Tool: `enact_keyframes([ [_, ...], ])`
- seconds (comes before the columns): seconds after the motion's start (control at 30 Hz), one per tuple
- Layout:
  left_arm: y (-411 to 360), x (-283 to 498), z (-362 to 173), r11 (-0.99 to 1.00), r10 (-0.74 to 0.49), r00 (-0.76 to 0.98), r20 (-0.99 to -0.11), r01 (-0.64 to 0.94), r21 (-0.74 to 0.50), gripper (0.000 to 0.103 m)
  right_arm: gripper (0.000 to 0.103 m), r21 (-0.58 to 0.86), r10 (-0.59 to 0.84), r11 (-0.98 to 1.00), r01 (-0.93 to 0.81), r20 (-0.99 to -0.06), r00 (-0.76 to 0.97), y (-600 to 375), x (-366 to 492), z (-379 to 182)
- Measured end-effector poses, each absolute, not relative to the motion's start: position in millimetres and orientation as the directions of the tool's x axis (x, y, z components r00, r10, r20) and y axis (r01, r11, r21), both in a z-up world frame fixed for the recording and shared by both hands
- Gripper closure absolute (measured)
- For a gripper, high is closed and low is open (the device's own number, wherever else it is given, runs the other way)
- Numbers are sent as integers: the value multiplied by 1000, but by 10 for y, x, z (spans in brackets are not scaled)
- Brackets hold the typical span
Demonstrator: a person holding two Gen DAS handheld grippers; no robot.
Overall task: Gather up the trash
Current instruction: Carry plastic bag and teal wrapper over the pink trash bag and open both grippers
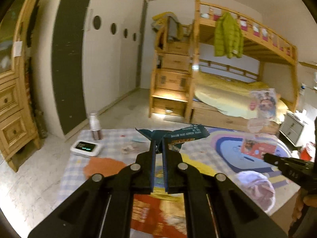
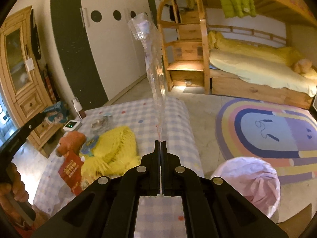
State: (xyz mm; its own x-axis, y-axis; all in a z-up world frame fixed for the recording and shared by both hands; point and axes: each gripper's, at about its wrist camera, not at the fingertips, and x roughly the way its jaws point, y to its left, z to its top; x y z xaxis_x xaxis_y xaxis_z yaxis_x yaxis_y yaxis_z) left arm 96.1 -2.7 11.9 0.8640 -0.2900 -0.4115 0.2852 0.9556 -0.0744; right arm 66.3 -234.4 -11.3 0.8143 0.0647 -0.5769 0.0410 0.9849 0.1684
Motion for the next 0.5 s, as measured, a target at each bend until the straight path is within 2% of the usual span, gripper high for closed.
enact_keyframes([
  [0.2, -654, 807, -40, 909, -403, 801, -444, 406, -92, 99, 103, 138, 14, 987, 86, -601, 799, -2608, 405, -199],
  [0.5, -1780, 578, -266, 809, -544, 683, -487, 582, -87, 99, 103, 94, -125, 964, 249, -666, 735, -3253, -58, -462],
])
